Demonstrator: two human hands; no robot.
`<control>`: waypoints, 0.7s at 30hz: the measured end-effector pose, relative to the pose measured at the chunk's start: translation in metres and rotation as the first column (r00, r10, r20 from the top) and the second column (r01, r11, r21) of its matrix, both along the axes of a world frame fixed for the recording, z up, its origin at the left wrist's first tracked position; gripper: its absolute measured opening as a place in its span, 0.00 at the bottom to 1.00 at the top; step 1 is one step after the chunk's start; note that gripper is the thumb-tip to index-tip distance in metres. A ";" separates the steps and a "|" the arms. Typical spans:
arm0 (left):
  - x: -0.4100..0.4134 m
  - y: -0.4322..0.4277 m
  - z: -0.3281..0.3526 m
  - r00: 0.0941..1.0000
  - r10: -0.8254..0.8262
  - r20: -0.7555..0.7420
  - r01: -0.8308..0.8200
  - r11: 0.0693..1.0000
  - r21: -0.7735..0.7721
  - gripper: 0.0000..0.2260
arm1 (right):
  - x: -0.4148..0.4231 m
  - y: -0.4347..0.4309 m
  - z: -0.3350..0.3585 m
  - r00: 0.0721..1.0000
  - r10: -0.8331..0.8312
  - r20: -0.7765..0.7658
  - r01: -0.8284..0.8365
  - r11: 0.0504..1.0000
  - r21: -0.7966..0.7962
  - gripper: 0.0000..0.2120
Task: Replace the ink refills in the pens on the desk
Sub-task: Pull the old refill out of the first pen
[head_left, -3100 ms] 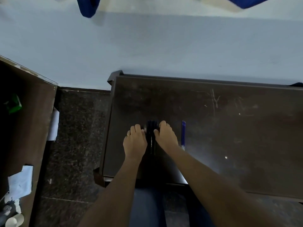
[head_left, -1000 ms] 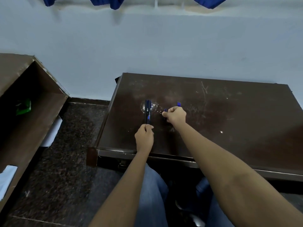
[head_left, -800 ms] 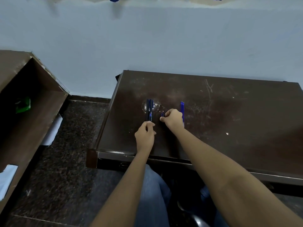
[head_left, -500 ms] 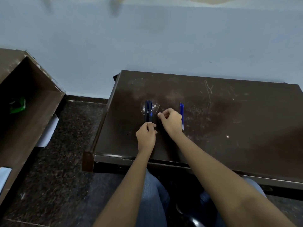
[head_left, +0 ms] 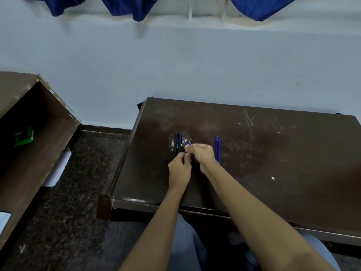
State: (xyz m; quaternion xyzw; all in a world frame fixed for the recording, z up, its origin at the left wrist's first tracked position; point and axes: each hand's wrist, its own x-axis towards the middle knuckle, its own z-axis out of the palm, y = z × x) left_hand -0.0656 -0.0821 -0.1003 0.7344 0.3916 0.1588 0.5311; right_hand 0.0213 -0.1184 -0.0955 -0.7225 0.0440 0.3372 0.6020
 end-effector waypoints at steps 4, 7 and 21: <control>0.007 0.002 0.003 1.000 -0.015 -0.025 0.014 1.000 -0.028 0.15 | 0.006 0.001 0.006 0.994 -0.030 -0.108 0.037 0.997 0.061 0.08; 0.013 0.004 0.002 0.999 0.014 -0.042 -0.021 0.985 -0.171 0.14 | 0.009 0.000 0.005 0.989 -0.014 -0.147 0.029 0.994 0.102 0.10; 0.028 0.011 -0.002 0.998 0.068 -0.008 -0.068 0.954 -0.292 0.13 | 0.027 0.003 0.011 0.983 0.128 -0.129 -0.101 0.976 0.193 0.06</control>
